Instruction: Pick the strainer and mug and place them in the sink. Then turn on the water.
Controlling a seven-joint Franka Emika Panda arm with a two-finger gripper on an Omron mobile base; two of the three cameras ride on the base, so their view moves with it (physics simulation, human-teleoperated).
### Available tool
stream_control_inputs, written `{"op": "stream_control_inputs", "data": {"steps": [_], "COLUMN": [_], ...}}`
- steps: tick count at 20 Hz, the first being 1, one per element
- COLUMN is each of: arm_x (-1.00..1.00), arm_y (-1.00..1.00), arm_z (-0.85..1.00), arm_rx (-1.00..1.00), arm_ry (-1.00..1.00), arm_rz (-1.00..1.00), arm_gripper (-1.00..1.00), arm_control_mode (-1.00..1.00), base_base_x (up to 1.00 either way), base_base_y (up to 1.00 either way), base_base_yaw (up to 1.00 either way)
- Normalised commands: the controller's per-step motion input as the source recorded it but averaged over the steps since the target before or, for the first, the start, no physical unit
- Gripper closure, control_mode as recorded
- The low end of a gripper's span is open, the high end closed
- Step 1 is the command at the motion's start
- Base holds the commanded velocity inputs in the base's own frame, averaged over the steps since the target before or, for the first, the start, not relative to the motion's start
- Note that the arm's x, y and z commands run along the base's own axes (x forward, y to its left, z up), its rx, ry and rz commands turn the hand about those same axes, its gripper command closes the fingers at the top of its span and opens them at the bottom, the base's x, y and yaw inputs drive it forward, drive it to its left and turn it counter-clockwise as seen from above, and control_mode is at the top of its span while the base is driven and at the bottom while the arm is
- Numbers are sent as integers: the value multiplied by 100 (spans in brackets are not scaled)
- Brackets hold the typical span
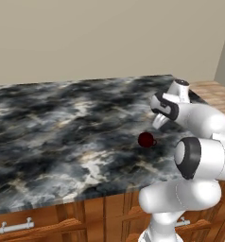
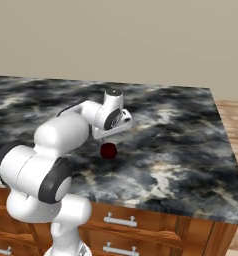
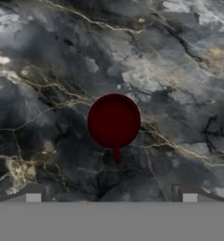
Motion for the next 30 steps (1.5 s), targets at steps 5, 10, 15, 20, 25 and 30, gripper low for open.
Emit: {"op": "stream_control_inputs", "data": {"steps": [5, 10, 15, 20, 25, 30], "arm_x": [0, 1, 1, 6, 10, 13], "arm_y": [0, 0, 0, 0, 0, 0], "arm_z": [-20, -18, -20, -19, -15, -13], "arm_rx": [0, 0, 0, 0, 0, 0], "arm_ry": [-4, -1, 0, 0, 0, 0], "arm_rz": [0, 0, 0, 0, 0, 0], "arm_gripper": [-100, -100, -100, -100, -100, -100], "arm_control_mode": [-100, -100, -100, -100, -100, -100], "base_base_x": [0, 0, 0, 0, 0, 0], "base_base_y": [0, 0, 0, 0, 0, 0], "base_base_yaw": [0, 0, 0, 0, 0, 0]}}
